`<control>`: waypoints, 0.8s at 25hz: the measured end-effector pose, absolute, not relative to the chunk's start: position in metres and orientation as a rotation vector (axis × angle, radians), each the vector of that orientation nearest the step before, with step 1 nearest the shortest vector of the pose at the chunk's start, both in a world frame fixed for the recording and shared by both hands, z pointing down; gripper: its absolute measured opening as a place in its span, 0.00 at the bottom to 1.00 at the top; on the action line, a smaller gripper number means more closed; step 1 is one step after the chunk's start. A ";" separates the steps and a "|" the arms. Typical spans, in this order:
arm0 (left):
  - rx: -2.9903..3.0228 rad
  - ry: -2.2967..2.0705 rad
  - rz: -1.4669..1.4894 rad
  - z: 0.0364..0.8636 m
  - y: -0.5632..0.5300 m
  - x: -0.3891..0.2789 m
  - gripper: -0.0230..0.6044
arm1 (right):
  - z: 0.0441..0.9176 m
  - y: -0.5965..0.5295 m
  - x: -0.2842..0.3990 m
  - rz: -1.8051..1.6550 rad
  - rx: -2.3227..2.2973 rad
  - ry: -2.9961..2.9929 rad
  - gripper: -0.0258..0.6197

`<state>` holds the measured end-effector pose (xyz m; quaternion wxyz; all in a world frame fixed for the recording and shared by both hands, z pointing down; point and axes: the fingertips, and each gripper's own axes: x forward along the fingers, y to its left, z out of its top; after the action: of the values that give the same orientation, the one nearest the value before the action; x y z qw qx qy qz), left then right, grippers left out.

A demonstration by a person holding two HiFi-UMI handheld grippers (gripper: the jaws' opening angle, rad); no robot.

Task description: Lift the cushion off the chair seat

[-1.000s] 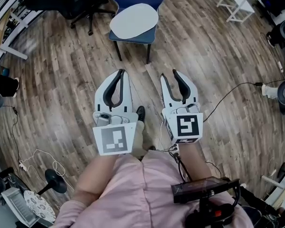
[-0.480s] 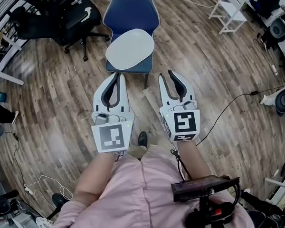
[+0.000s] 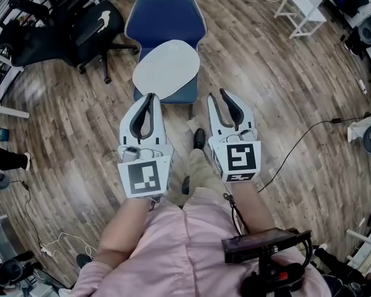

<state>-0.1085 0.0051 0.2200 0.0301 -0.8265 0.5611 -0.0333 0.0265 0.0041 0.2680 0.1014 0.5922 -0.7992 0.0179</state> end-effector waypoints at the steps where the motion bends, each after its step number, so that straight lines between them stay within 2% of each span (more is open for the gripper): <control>1: -2.552 1.728 -0.116 0.224 -0.008 -0.102 0.06 | 0.273 -0.009 0.032 0.068 1.746 -2.359 0.19; 9: -2.517 1.750 -0.222 0.236 -0.120 -0.073 0.06 | 0.298 -0.132 0.064 0.159 1.710 -2.386 0.19; 20: -2.400 1.889 -0.193 0.217 -0.220 -0.080 0.06 | 0.270 -0.253 0.063 0.076 1.617 -2.471 0.18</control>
<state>-0.0804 -0.2198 0.2165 0.0406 -0.7836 0.6167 -0.0630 0.0634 -0.2533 0.2704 0.0937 0.5450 -0.8328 0.0256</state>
